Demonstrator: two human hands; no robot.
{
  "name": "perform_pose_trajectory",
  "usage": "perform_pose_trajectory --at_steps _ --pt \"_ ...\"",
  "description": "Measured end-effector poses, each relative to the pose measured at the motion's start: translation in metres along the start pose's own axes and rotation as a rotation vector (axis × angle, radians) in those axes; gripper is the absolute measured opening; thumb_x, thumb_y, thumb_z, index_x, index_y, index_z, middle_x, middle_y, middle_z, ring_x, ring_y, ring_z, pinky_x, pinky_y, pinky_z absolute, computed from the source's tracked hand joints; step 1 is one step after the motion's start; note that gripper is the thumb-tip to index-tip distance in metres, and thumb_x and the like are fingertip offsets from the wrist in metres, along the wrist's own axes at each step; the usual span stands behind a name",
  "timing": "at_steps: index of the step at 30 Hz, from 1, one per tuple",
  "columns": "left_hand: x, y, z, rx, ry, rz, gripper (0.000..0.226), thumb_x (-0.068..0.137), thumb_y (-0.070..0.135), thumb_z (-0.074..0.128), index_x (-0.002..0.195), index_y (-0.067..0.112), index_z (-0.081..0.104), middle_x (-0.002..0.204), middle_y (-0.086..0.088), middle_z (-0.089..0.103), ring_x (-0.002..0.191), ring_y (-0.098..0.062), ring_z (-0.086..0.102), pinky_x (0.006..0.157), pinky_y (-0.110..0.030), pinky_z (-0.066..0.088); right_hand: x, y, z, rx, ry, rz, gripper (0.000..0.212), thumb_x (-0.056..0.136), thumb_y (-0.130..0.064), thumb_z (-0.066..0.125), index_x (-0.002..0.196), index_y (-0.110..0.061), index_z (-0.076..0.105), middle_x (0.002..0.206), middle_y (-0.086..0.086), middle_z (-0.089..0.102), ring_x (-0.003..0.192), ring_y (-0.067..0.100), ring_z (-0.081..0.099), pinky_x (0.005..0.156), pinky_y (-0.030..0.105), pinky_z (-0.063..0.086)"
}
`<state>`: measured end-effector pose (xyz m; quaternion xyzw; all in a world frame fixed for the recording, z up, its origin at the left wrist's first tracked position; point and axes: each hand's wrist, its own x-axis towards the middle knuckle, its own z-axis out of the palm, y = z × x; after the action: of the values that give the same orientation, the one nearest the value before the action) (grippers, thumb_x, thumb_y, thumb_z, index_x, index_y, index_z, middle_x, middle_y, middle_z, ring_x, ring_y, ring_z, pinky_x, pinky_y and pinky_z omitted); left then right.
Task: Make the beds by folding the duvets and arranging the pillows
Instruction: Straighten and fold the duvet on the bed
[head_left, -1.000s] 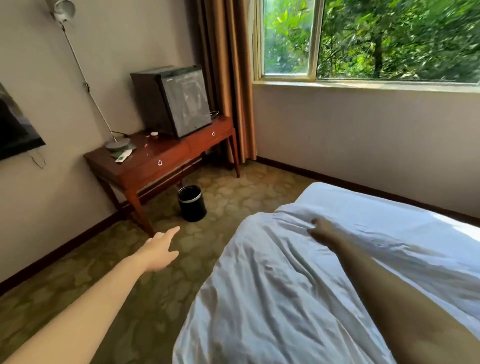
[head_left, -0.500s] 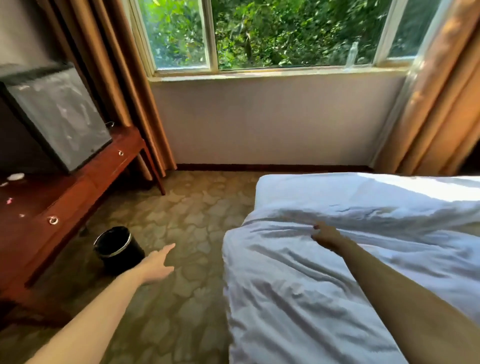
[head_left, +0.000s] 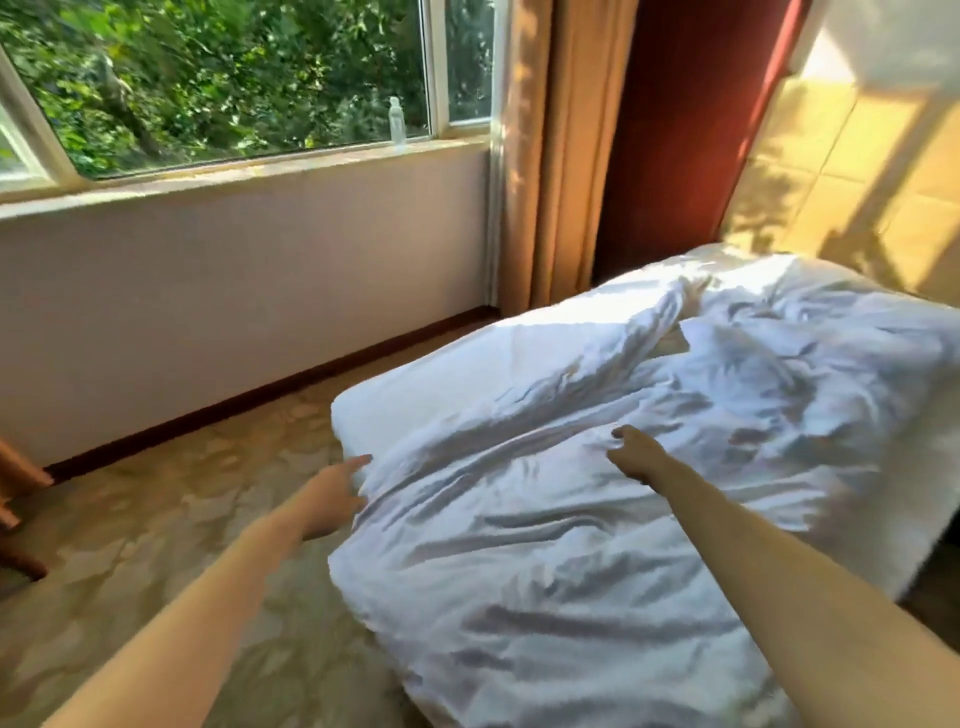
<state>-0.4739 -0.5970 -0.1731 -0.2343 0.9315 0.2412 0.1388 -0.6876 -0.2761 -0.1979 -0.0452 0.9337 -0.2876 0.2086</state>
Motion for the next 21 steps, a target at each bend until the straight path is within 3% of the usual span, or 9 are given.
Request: perform_pose_trajectory --at_steps 2,5,10,13,14,17,19,21 --pt "0.032 0.008 -0.003 0.012 -0.025 0.105 0.063 0.094 0.027 0.052 0.149 0.028 0.020 0.147 -0.008 0.038 0.130 -0.024 0.043 0.108 -0.034 0.034 0.016 0.002 -0.003 -0.015 0.058 0.069 0.047 0.095 -0.010 0.041 0.141 -0.005 0.035 0.142 0.018 0.041 0.110 0.025 0.049 0.066 0.024 0.038" --pt "0.081 0.000 -0.011 0.166 -0.092 0.217 0.064 0.095 0.034 0.050 0.149 0.035 0.015 0.144 -0.006 0.039 0.129 -0.023 0.043 0.108 -0.035 0.035 0.056 -0.012 0.010 -0.024 0.092 0.151 0.048 0.096 -0.010 0.039 0.142 -0.003 0.031 0.142 0.018 0.040 0.096 0.024 0.046 0.052 0.021 0.028" --pt "0.172 -0.045 -0.062 0.337 -0.140 0.231 0.065 0.096 0.031 0.047 0.149 0.036 0.011 0.143 -0.004 0.038 0.127 -0.021 0.044 0.104 -0.031 0.036 0.139 -0.098 0.062 0.001 0.055 0.102 0.046 0.096 -0.002 0.034 0.142 0.003 0.031 0.112 0.012 0.043 0.092 0.020 0.037 0.057 0.025 0.031" --pt "0.236 -0.082 -0.112 0.402 -0.120 0.192 0.065 0.095 0.030 0.047 0.150 0.034 0.012 0.138 -0.006 0.043 0.121 -0.021 0.051 0.101 -0.031 0.040 0.173 -0.158 0.095 0.108 0.017 0.085 0.049 0.096 -0.013 0.043 0.143 -0.007 0.033 0.120 0.015 0.049 0.104 0.027 0.051 0.059 0.024 0.034" --pt "0.257 -0.091 -0.126 0.405 -0.105 0.188 0.065 0.095 0.030 0.047 0.150 0.034 0.012 0.137 -0.006 0.044 0.118 -0.020 0.053 0.100 -0.031 0.042 0.182 -0.175 0.101 0.129 0.006 0.080 0.049 0.095 -0.017 0.044 0.143 -0.011 0.033 0.122 0.014 0.051 0.101 0.028 0.053 0.058 0.022 0.035" --pt "0.316 -0.106 -0.157 0.402 -0.125 0.221 0.064 0.096 0.033 0.047 0.149 0.034 0.012 0.140 -0.005 0.042 0.110 -0.015 0.058 0.096 -0.028 0.046 0.212 -0.215 0.108 0.173 -0.014 0.107 0.050 0.096 -0.020 0.043 0.144 -0.013 0.031 0.101 0.003 0.050 0.083 0.019 0.045 0.052 0.015 0.030" --pt "0.356 -0.108 -0.169 0.418 -0.158 0.267 0.064 0.096 0.032 0.047 0.149 0.034 0.012 0.141 -0.005 0.042 0.111 -0.014 0.058 0.096 -0.026 0.045 0.233 -0.231 0.104 0.190 0.025 0.143 0.049 0.097 -0.019 0.044 0.144 -0.012 0.032 0.121 0.009 0.052 0.092 0.022 0.051 0.065 0.019 0.041" --pt "0.399 -0.109 -0.178 0.443 -0.202 0.321 0.064 0.096 0.031 0.047 0.149 0.034 0.012 0.140 -0.005 0.042 0.107 -0.014 0.059 0.095 -0.026 0.046 0.252 -0.237 0.099 0.178 0.103 0.213 0.049 0.097 -0.018 0.044 0.143 -0.012 0.032 0.140 0.013 0.044 0.121 0.027 0.048 0.093 0.025 0.040"
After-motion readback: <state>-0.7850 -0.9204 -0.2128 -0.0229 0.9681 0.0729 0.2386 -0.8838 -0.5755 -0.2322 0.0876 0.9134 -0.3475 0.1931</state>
